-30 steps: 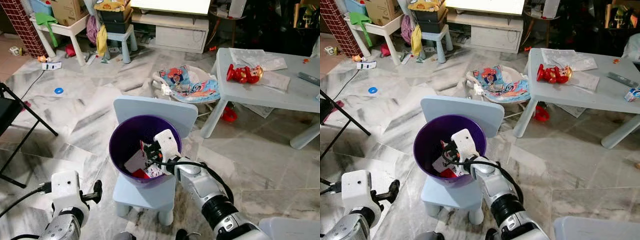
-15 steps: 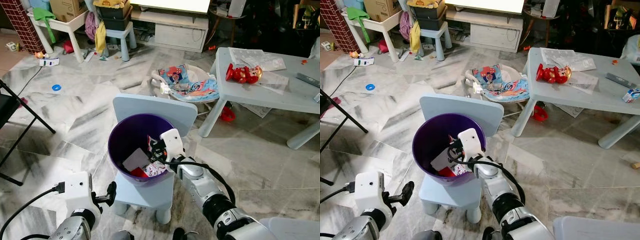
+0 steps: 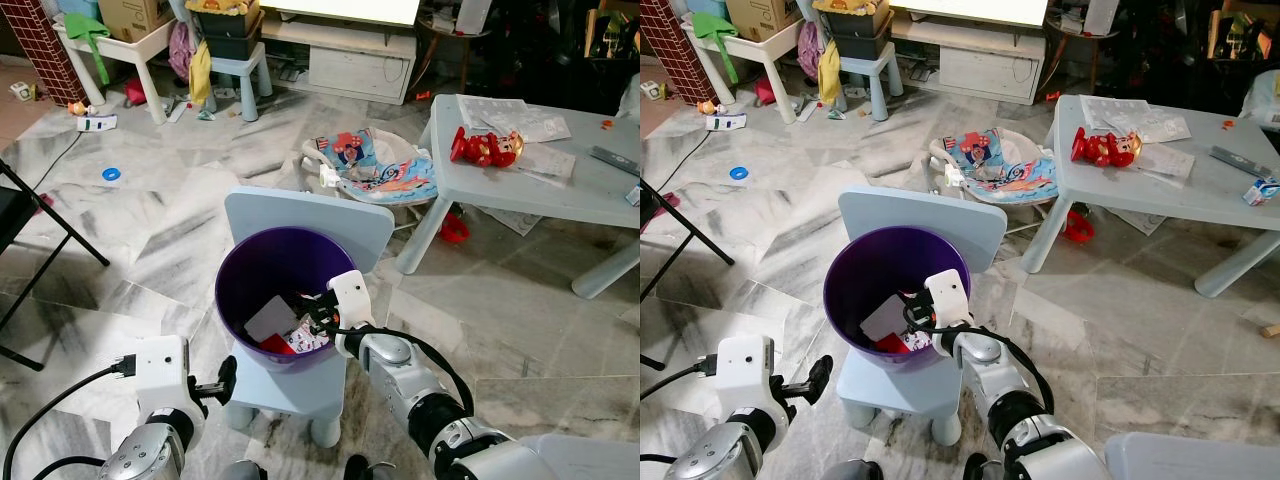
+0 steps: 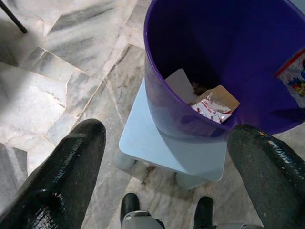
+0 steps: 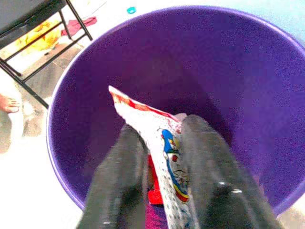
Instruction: Picking trash to rubbish bin
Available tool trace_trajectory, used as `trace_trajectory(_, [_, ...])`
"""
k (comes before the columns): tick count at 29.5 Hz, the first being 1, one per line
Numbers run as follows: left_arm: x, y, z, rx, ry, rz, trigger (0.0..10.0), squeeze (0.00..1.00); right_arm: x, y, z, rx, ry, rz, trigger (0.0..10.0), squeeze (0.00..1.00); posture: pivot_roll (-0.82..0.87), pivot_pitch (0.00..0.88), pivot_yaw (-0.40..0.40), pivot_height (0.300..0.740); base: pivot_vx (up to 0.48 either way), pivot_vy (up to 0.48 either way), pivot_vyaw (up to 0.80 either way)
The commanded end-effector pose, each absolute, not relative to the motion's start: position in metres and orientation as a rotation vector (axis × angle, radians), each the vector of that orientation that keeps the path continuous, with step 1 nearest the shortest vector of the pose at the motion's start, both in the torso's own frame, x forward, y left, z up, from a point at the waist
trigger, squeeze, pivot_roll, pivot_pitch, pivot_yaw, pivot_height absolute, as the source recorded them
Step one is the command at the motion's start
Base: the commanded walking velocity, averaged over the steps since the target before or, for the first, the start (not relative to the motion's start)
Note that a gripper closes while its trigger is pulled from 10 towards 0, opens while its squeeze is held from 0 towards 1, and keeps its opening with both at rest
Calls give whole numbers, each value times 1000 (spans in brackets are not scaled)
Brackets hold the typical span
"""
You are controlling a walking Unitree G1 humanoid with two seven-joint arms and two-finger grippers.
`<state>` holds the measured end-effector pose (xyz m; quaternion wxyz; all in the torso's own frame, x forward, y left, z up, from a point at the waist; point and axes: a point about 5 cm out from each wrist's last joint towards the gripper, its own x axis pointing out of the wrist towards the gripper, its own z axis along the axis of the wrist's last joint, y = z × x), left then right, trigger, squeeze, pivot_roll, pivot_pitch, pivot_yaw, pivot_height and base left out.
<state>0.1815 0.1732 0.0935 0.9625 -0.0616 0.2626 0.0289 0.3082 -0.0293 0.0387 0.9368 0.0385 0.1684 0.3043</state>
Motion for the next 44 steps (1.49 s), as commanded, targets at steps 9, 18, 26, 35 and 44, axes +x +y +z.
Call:
trace_trajectory(9, [185,173,91,-111,534,61,10000,0,285,44,55,220,341,832,10000,1000,322,149,-106,740,0,0,0])
trace_trajectory(18, [187,172,90,-111,529,60,10000,0,270,65,59,64,287,1050,10000,1000,317,144,-109,740,0,0,0])
trace_trajectory(26, [189,171,90,-112,527,55,10000,0,267,68,60,53,283,1090,10000,1000,312,144,-109,740,0,0,0])
trace_trajectory(35, [193,169,90,-116,519,46,10000,0,277,65,68,67,247,1028,10000,1000,304,136,-112,740,0,0,0])
trace_trajectory(44, [205,168,96,-130,465,45,10000,0,316,28,99,120,79,830,10000,1000,277,126,-111,740,0,0,0])
